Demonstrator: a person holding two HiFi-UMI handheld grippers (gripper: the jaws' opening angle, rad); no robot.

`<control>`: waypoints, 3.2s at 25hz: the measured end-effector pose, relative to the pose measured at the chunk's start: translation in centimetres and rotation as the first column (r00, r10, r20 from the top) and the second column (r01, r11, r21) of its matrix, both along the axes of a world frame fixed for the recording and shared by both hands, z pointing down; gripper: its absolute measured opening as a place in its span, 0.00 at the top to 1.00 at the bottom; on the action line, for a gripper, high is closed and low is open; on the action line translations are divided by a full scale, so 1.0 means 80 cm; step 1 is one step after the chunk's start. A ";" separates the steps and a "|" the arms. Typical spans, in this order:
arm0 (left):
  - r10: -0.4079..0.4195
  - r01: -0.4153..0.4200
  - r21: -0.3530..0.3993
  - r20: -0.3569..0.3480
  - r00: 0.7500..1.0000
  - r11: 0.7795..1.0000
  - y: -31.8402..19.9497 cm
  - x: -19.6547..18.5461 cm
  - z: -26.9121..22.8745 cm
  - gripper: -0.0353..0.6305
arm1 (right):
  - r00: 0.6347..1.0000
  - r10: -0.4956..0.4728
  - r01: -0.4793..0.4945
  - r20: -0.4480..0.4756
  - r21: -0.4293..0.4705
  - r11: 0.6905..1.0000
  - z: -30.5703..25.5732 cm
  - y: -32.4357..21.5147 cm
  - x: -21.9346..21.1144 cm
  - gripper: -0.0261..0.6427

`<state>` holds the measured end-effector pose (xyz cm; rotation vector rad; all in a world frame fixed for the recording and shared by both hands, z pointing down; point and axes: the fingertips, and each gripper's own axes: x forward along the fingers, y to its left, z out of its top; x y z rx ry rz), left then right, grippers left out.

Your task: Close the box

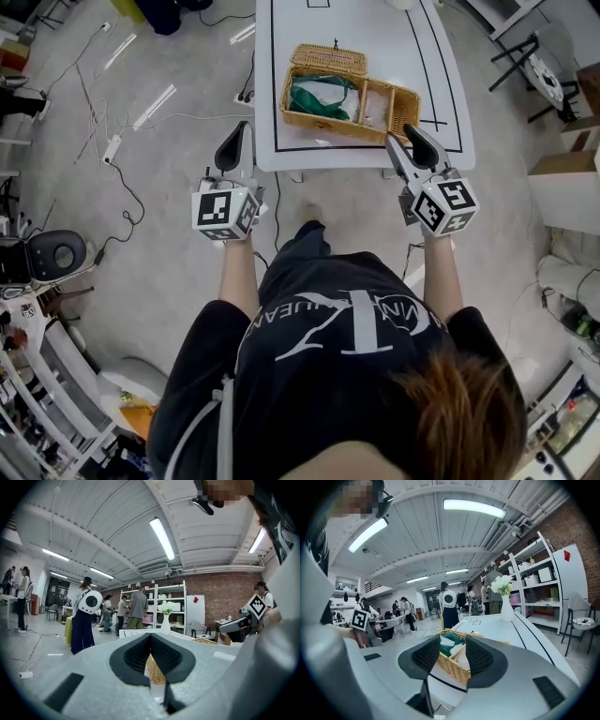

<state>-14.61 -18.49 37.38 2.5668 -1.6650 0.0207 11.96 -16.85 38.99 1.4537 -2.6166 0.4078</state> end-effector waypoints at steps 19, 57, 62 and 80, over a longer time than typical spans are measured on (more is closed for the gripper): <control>0.068 -0.068 -0.049 0.000 0.998 0.997 -0.103 0.004 0.034 0.93 | 0.982 -0.051 0.022 -0.181 -0.160 0.987 0.016 -0.112 -0.022 0.75; -0.045 0.057 -0.105 0.113 0.993 0.993 -0.269 0.037 0.066 0.93 | 0.925 -0.335 0.368 0.181 -0.650 0.665 0.127 -0.300 -0.007 0.71; -0.062 0.075 -0.113 0.114 0.992 0.991 -0.271 0.034 0.069 0.93 | 0.923 -0.258 0.384 0.285 -0.715 0.584 0.144 -0.304 -0.006 0.68; -0.095 0.107 -0.120 0.103 0.990 0.987 -0.264 0.025 0.070 0.93 | 0.920 -0.119 0.381 0.373 -0.784 0.491 0.169 -0.309 -0.011 0.68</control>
